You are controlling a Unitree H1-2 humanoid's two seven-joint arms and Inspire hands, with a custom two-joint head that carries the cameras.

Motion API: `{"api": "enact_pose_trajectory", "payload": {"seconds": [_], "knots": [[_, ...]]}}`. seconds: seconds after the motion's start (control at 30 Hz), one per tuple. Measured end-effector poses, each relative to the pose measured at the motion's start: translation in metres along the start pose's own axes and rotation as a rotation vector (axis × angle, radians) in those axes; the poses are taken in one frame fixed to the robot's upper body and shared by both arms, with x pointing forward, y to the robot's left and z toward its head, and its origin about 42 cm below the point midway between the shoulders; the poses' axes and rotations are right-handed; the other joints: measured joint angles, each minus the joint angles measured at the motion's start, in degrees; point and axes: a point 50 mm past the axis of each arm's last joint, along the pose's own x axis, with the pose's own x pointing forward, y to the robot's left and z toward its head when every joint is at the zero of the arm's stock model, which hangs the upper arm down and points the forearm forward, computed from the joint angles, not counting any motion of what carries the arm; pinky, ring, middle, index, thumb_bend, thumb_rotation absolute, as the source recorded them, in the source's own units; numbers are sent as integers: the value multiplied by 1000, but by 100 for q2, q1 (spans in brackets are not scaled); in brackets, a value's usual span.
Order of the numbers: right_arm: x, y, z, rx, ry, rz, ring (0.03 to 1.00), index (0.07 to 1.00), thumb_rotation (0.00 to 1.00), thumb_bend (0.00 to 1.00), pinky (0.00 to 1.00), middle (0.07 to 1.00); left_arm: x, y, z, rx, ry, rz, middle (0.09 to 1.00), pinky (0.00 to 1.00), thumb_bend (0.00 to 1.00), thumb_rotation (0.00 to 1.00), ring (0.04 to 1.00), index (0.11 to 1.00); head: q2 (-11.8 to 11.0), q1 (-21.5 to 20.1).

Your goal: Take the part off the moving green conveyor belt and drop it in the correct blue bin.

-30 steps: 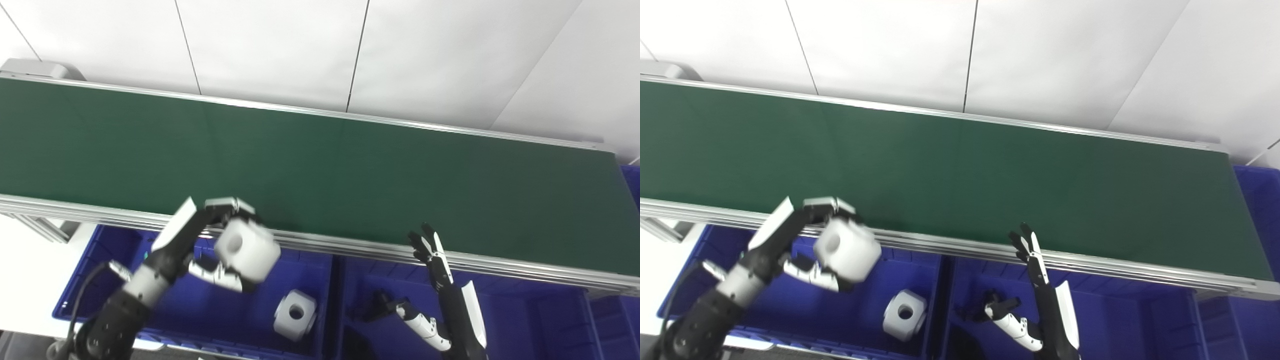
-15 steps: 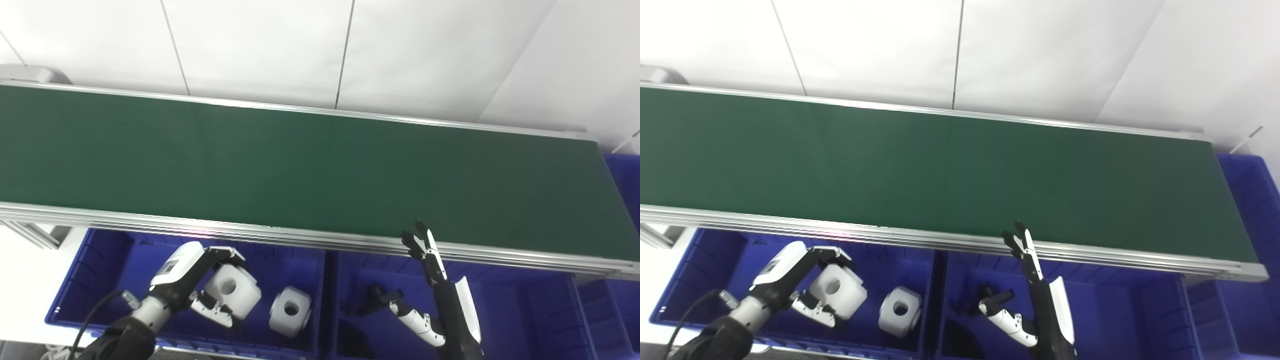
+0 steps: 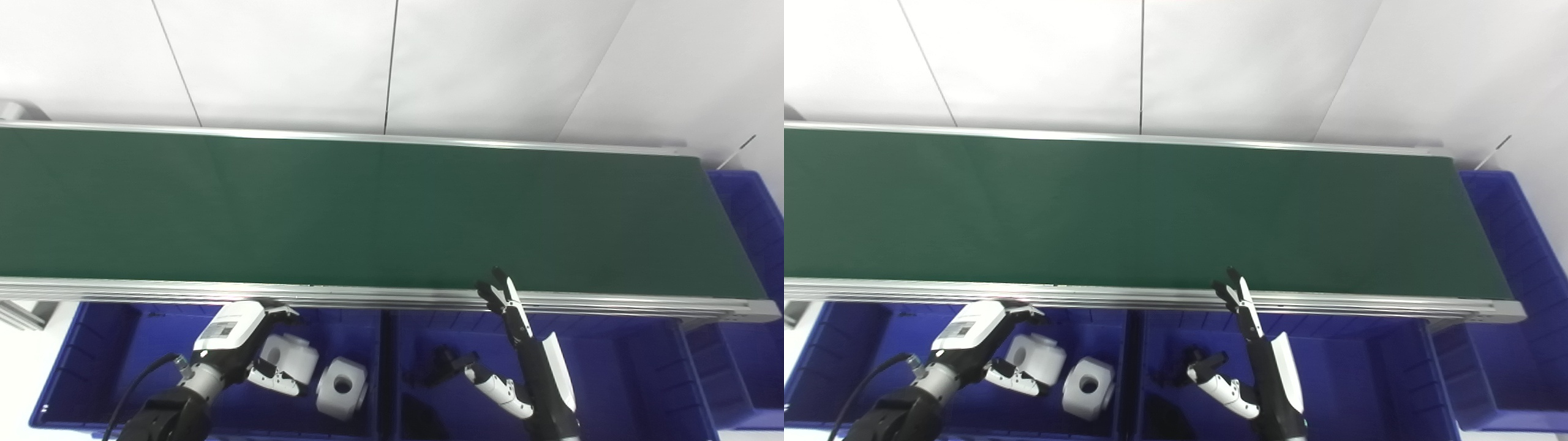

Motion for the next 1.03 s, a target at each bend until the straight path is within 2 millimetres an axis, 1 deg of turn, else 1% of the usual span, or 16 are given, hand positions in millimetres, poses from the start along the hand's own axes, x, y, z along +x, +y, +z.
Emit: {"api": "enact_pose_trajectory", "payload": {"seconds": [0.03, 0.1, 0.2, 0.27, 0.3, 0.37, 0.4, 0.47, 0.57, 0.63, 0.7, 0.77, 0.83, 0.9, 0.97, 1.03], "knots": [[0, 0, 0, 1, 1, 0, 902, 1000, 821, 773, 896, 907, -5, -1, 3, -59, -24, 7, 953, 900, 884, 610, 929, 896, -26, -18], [0, 1, -1, 1, 3, 1, 906, 1000, 819, 775, 899, 909, -14, -4, 8, -193, -81, 7, 946, 854, 896, 595, 920, 885, -53, -53], [0, 1, -1, 2, 5, 2, 905, 1000, 820, 781, 901, 906, -22, -9, 15, -384, -171, -12, 932, 855, 899, 568, 913, 871, -88, -71], [0, 1, -2, 1, 7, 3, 905, 1000, 824, 781, 900, 908, -25, -11, 19, -508, -245, -25, 887, 861, 890, 500, 888, 836, -132, -97], [-1, 1, -3, 1, 10, 4, 905, 1000, 825, 782, 899, 908, -26, -12, 22, -558, -287, -29, 880, 862, 889, 489, 884, 830, -193, -149], [-1, 2, -4, -3, 14, 7, 915, 1000, 827, 785, 904, 913, -27, -12, 30, -668, -387, -16, 814, 823, 894, 429, 829, 782, -220, -184], [-2, 2, -4, -5, 14, 9, 920, 1000, 828, 786, 906, 919, -27, -12, 34, -722, -430, -3, 798, 808, 896, 407, 813, 769, -298, -263], [-3, 3, -4, -8, 18, 11, 922, 1000, 827, 788, 908, 919, -25, -14, 43, -805, -496, 12, 786, 794, 888, 382, 799, 760, -299, -264], [-6, 4, -5, -8, 28, 15, 941, 1000, 823, 784, 920, 938, -24, -21, 49, -882, -521, 10, 779, 771, 871, 318, 783, 749, -422, -448], [-8, 6, -6, -4, 35, 21, 947, 1000, 819, 792, 912, 949, -25, -27, 43, -936, -499, 18, 807, 782, 864, 286, 804, 764, -579, -710], [-10, 9, -9, 2, 54, 30, 953, 1000, 815, 800, 907, 958, -26, -33, 29, -1015, -468, 39, 836, 807, 873, 307, 835, 782, -580, -712], [-11, 12, -12, 8, 74, 53, 954, 1000, 795, 796, 913, 962, -28, -39, 18, -1067, -437, 61, 859, 828, 882, 334, 863, 806, -720, -1009], [-12, 15, -13, 20, 80, 62, 954, 1000, 770, 786, 918, 962, -29, -42, 9, -1089, -407, 82, 877, 844, 888, 353, 885, 829, -738, -1072], [-11, 18, -16, 37, 92, 67, 964, 1000, 738, 779, 930, 977, -30, -44, 4, -1098, -397, 90, 897, 839, 880, 355, 890, 852, -861, -1221], [-11, 22, -20, 63, 117, 74, 974, 1000, 736, 800, 937, 993, -30, -43, -2, -1103, -390, 104, 913, 833, 889, 348, 897, 866, -931, -1248], [-10, 25, -24, 78, 144, 88, 977, 1000, 721, 818, 941, 999, -28, -44, -5, -1106, -381, 112, 929, 864, 904, 347, 917, 885, -1019, -1266]]}}
